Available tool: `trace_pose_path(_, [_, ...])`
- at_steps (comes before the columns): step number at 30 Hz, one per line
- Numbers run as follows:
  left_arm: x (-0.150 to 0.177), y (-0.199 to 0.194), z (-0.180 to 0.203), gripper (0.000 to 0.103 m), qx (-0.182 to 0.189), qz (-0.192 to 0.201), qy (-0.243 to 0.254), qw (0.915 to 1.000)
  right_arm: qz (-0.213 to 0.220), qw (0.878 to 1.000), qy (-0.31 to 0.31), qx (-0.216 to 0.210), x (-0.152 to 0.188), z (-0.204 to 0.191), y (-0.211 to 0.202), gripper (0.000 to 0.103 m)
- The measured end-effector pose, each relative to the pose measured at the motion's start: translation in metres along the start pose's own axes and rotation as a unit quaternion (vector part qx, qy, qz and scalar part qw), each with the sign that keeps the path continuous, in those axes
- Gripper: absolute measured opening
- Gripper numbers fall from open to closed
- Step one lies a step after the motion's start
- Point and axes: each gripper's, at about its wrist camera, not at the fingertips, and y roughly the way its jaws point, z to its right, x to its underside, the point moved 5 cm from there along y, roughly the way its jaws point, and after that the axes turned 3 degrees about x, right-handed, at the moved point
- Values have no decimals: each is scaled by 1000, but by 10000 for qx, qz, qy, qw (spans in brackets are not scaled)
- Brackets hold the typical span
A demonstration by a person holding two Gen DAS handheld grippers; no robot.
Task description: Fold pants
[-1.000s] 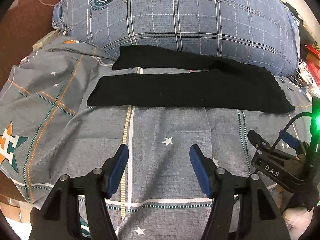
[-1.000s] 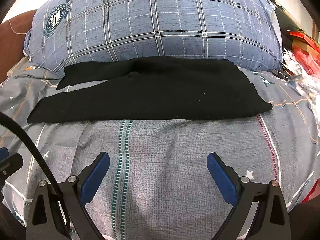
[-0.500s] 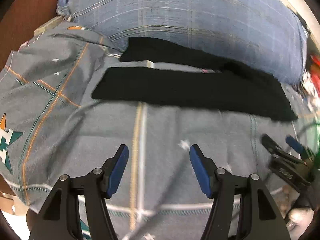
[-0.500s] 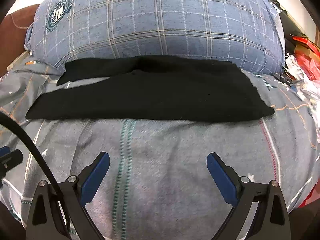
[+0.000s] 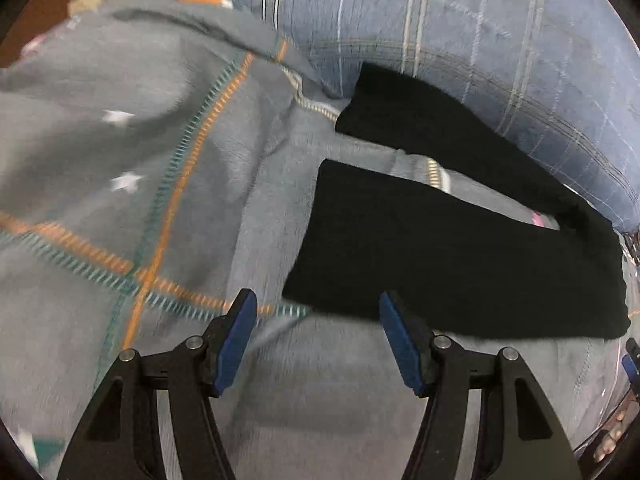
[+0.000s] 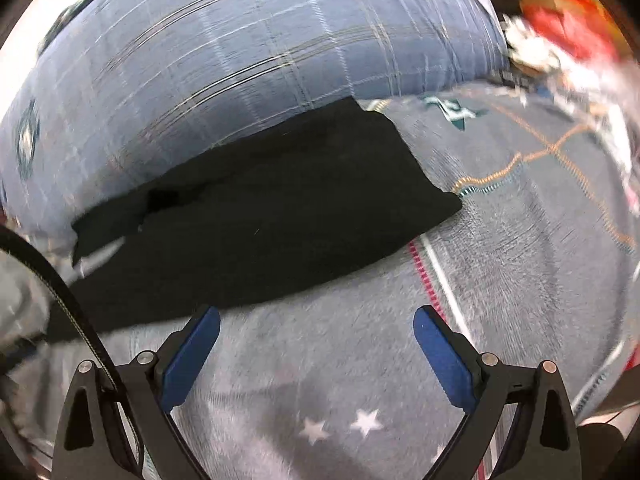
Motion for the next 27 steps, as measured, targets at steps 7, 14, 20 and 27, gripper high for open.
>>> trace_pose_path(7, [-17, 35, 5, 85, 381, -259, 83, 9989, -254, 9940, 1007, -336, -33, 36, 27, 95])
trace_pose_path(14, [-26, 37, 31, 21, 542, -320, 508, 9967, -74, 9957, 925, -19, -55, 28, 46, 91])
trace_pose_path(20, [-33, 13, 29, 15, 704, -512, 140, 9961, -79, 9924, 1209, -201, -68, 37, 40, 7])
trace_pose_path(27, [-30, -40, 37, 15, 1060, -416, -169, 9934, 154, 9895, 1177, -822, -83, 41, -8, 6])
